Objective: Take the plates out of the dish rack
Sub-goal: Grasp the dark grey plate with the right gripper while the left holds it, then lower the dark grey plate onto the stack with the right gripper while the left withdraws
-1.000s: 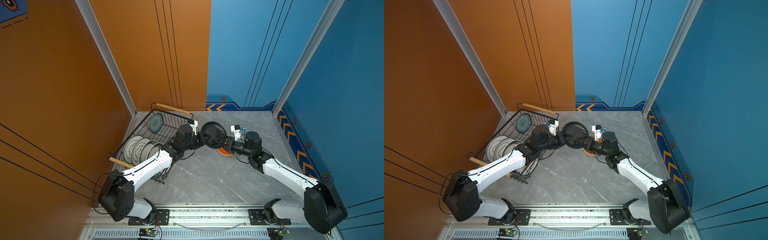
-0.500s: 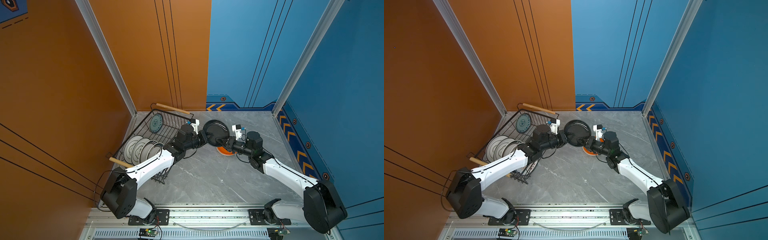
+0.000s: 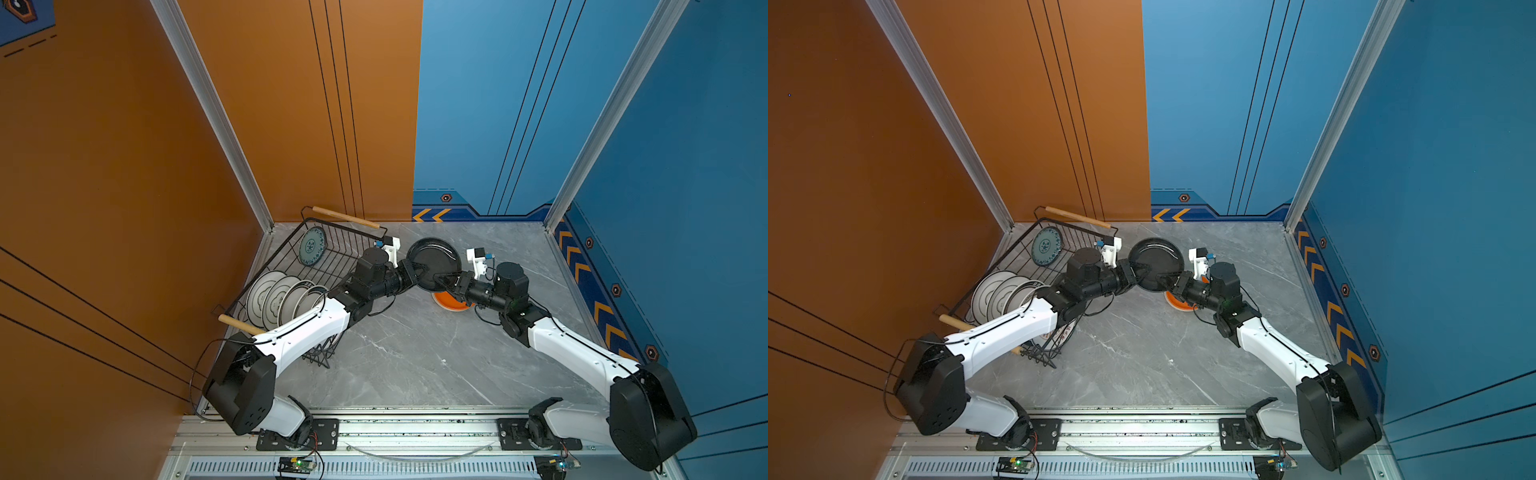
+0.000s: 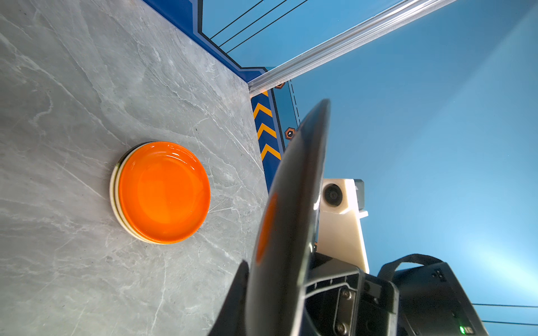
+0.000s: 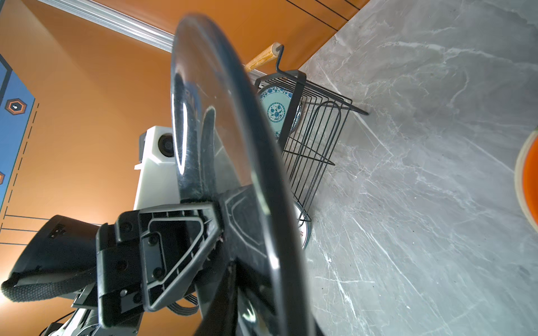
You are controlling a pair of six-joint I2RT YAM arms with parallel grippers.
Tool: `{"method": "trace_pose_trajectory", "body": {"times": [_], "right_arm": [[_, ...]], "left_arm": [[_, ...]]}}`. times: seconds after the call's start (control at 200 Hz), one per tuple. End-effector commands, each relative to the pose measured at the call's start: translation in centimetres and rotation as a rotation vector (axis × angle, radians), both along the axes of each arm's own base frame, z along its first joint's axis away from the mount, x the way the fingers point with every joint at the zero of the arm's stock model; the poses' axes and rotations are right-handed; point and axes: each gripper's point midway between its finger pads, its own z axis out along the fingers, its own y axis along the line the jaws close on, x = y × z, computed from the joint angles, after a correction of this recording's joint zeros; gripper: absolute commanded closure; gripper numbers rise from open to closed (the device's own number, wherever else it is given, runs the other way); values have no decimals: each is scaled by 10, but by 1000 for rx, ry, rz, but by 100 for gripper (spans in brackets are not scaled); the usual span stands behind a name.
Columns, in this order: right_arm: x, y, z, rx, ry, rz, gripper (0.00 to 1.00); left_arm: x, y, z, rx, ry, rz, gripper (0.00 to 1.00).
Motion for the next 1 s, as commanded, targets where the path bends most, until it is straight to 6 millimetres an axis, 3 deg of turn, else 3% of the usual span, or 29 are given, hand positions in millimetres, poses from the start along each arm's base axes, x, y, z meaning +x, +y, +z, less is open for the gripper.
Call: {"method": "trace_pose_trajectory", "body": {"times": [0.0,0.12,0.395,0.551,0.771,0.991], "right_arm": [[-7,4,16,-11,-94,40,100],[-6,0,17,-19,-100,29,100],[-1,-9,20,-41,-108,4,100],[4,-18,25,-42,-110,-18,100],[20,-50,22,-109,-81,-82,100],[36,-106,-22,-318,51,-228,100]], "left_arm": [[-17,-20,-9,49,-5,-92,77],[-16,-19,-13,55,1,-87,65],[-11,-11,-13,67,-4,-64,59],[-6,4,-15,103,5,-35,50],[-3,49,-8,212,-14,32,44],[-12,132,1,553,-30,166,41]]}}
